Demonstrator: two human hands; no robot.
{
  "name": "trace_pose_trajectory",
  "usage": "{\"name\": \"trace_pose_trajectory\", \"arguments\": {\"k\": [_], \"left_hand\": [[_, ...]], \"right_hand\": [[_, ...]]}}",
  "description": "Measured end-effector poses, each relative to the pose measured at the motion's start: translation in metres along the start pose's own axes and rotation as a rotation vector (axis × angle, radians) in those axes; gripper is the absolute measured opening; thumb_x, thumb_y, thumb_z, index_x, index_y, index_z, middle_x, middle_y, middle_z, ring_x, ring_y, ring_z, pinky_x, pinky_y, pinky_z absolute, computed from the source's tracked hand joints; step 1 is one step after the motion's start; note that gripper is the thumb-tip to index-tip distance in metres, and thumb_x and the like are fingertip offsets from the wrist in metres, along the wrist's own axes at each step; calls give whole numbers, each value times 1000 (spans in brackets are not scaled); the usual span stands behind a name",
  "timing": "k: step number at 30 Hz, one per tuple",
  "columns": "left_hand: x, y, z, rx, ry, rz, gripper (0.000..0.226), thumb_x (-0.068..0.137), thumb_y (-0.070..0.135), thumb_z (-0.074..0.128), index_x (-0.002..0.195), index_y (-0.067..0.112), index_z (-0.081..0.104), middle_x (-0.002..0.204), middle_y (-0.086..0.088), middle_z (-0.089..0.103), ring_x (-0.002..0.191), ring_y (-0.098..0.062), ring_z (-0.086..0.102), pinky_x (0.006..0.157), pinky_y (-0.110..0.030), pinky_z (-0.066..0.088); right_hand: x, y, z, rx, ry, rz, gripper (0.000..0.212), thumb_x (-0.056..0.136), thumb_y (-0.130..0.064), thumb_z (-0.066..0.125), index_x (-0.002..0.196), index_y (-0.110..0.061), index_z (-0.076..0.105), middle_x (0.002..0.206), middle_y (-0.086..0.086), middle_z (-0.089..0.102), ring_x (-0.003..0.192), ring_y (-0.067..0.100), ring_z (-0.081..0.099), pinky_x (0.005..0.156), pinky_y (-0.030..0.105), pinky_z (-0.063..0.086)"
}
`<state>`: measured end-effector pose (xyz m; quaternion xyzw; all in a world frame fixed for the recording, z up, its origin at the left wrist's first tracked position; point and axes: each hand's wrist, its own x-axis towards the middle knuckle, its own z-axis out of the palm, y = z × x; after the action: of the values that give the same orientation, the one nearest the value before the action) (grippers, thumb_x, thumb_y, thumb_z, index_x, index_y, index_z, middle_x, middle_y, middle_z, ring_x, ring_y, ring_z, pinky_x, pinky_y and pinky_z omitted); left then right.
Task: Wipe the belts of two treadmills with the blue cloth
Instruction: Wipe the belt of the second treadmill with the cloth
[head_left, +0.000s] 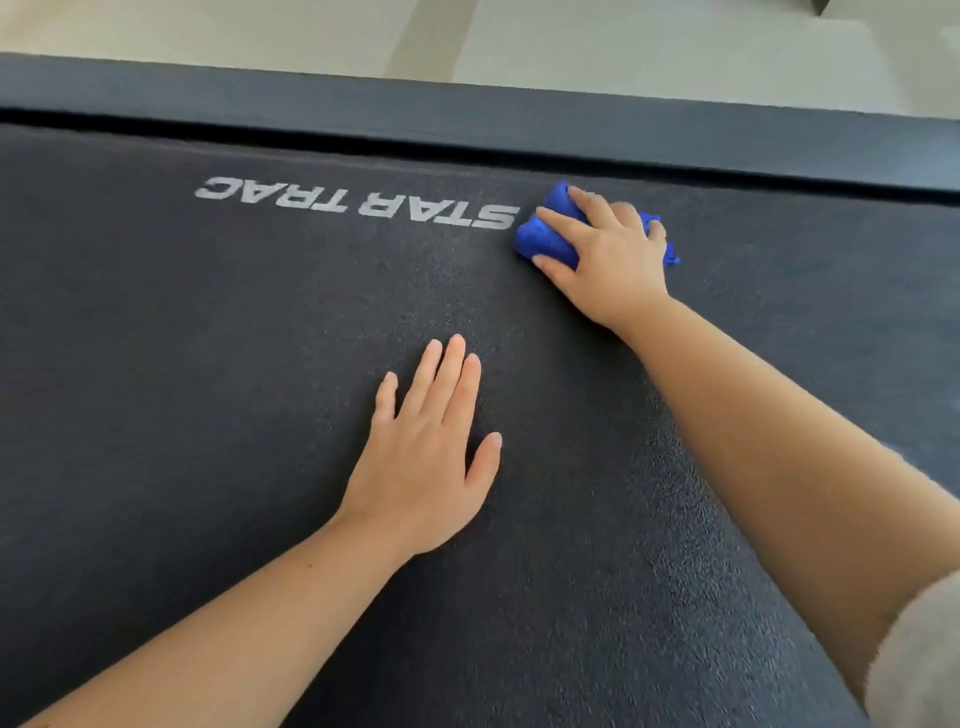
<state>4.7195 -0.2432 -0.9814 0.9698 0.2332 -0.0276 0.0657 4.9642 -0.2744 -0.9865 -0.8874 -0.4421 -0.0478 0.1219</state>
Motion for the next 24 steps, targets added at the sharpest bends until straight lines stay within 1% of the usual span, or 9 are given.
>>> {"name": "trace_pose_trajectory", "arguments": {"k": [3,5,8,11,13,15,19,22,24], "left_hand": [[-1,-2,1,13,-20,-3,76,84,51,-3,149,13,3,157,-1,-7,143,-16,-10,114,-45,6],[0,-3,2,24,-9,0,77,83,51,-4,149,13,3,157,-1,-7,143,-15,-11,114,-44,6],[0,-2,0,15,-24,0,78,82,50,-3,149,12,6,157,-1,-4,144,-16,-8,114,-45,7],[-1,-2,0,20,-29,-4,72,87,49,0,149,11,1,157,-2,-9,143,-16,-11,114,-44,4],[-1,-1,1,26,-47,-5,65,95,44,12,148,11,-4,156,-2,-14,142,-16,-14,115,-44,2],[-2,0,0,31,-46,0,64,97,42,18,148,11,-5,156,-3,-14,142,-17,-14,115,-45,2],[-3,-3,1,22,-32,36,63,98,41,19,148,10,-3,157,-5,-10,143,-19,-11,115,-45,2],[-8,-4,1,14,-26,58,61,99,39,20,149,9,0,157,-6,-7,143,-20,-8,114,-45,3],[-9,-3,1,9,-16,47,60,99,37,21,149,9,2,157,-7,-5,144,-20,-6,113,-45,4]], "right_hand": [[36,-5,1,-12,-77,40,50,93,-51,42,141,-38,35,153,-2,23,133,29,26,105,52,21],[32,-11,0,-13,-75,49,51,94,-51,42,142,-38,33,153,-2,23,133,28,25,105,51,20],[-17,-21,-5,-2,-55,-26,50,92,-49,46,140,-36,38,151,0,28,131,28,29,104,52,21],[-73,-28,-10,17,9,-92,48,88,-44,56,133,-29,52,143,7,43,122,34,43,96,58,29],[-97,-31,-12,6,58,-68,47,83,-44,56,126,-26,59,135,10,52,113,36,51,90,62,34],[-117,-39,-15,3,53,-32,48,80,-46,52,123,-25,62,131,11,55,108,36,55,86,63,37],[-165,-52,-24,-19,46,43,52,81,-50,41,121,-24,63,128,10,57,104,34,57,83,63,40],[-204,-69,-31,-21,31,87,51,81,-48,43,121,-25,63,129,9,57,107,33,57,84,63,40],[-226,-77,-34,-23,33,81,50,81,-48,44,122,-26,62,131,8,56,110,32,57,87,64,39]]}}
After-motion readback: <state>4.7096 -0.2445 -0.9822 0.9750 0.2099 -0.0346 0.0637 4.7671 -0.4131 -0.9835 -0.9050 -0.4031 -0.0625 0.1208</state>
